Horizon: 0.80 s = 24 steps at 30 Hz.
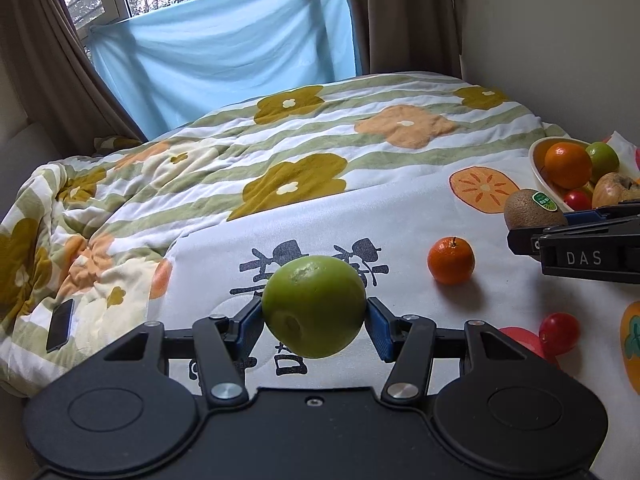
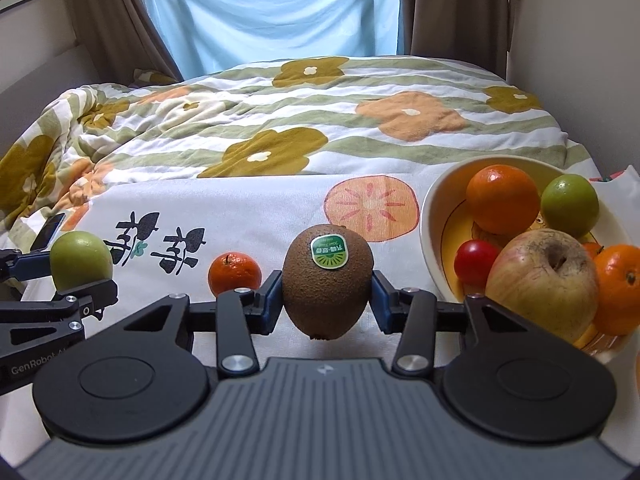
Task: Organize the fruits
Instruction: 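Carry the green apple into the bowl and release while the right places the kiwi there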
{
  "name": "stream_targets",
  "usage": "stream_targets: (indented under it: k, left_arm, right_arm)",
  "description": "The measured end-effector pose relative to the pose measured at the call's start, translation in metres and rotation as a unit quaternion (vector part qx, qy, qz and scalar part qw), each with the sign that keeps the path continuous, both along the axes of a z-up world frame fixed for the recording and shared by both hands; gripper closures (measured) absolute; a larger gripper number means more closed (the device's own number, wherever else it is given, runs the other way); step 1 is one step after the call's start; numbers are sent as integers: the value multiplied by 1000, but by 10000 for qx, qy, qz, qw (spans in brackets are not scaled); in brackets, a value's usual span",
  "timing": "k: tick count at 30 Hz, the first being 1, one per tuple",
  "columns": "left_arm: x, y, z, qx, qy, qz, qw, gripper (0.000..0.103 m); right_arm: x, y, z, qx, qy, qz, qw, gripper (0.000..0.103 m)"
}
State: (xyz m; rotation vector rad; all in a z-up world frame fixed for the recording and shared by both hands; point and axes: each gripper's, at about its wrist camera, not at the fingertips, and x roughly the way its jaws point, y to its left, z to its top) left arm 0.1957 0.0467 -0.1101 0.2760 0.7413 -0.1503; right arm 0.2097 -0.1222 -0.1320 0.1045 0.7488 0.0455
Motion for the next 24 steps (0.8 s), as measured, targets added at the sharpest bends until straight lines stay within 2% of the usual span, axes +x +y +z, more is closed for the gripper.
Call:
stream_targets:
  k: [12, 24]
  left_arm:
    - [-46, -42, 40, -149, -108, 465, 9988, 44]
    - [-77, -128, 73, -230, -275, 677, 9971, 44]
  right_arm:
    - [-41, -36, 41, 129, -144, 519, 9985, 43]
    - [-71, -124, 79, 193, -293, 894, 9954, 43]
